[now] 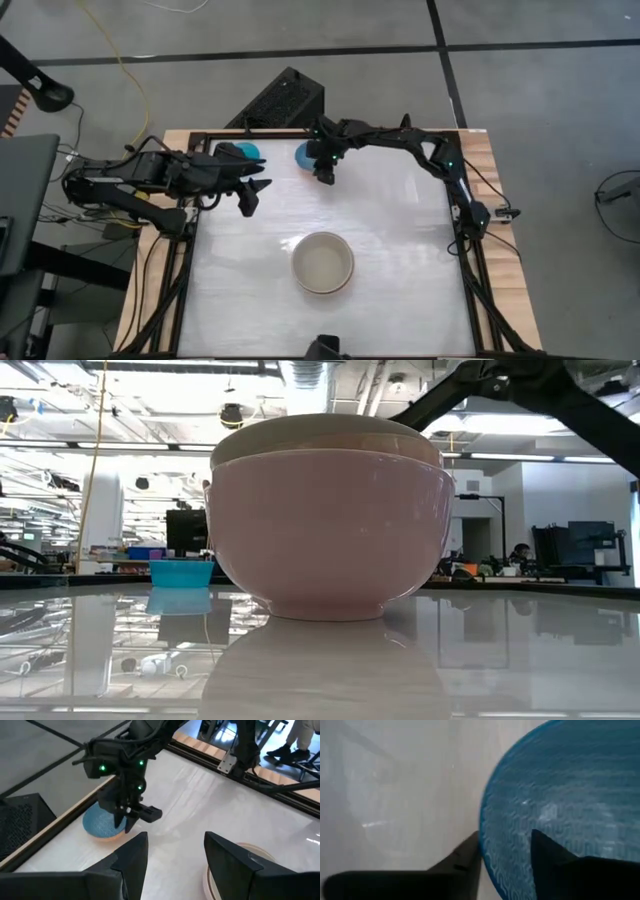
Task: Nest bowls inside each other
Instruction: Stack the blue patterned bowl on top of the gray bowl
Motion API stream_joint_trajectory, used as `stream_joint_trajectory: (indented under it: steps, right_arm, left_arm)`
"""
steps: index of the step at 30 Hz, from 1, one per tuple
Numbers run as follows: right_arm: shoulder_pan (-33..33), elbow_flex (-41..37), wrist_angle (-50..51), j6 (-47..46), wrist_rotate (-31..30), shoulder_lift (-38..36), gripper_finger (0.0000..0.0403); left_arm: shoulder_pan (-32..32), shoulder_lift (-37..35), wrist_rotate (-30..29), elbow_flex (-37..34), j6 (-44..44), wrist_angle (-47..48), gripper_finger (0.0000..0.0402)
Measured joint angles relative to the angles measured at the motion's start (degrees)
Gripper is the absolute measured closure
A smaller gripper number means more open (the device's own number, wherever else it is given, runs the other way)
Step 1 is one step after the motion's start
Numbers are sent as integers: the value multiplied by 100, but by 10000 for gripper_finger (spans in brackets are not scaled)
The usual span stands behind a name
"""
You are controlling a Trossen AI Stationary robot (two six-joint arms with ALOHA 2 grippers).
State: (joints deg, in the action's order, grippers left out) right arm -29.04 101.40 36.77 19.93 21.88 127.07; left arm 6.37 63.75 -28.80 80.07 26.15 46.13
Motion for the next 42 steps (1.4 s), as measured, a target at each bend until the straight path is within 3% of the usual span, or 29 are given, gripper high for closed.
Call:
stream_joint_trajectory:
  steps: [2, 5, 14, 19, 25, 31, 36, 42]
  right_arm:
    - [2, 129, 324, 83, -130, 77, 329]
    - [-2, 166, 462, 147, 140, 62, 388]
    - [59, 121, 551, -408, 1888, -440, 402]
    - [294, 130, 545, -512, 2404, -1100, 403]
    - [1005, 130, 513, -727, 2589, -1913, 403]
    - [1977, 138, 499, -1259, 1968, -2578, 403]
    - [2916, 138, 509, -1838, 1244, -2866, 403]
    - [3997, 138, 541, -2400, -252, -2740, 403]
  left_arm:
    - [0, 0, -29, 0, 0, 8, 219]
    - [0, 0, -164, 0, 0, 59, 219]
    - [-106, -345, -602, -4, -83, 96, 219]
    - [-364, -776, -670, -4, -52, 281, 219]
    - [-1003, -1043, -159, -4, 459, 1605, 219]
    - [-1557, -1014, 674, -437, 111, 1931, 219]
    - [-2018, -1018, 918, -1140, -92, 1749, 219]
    - [-2735, -1027, 1541, -1919, -532, 1095, 219]
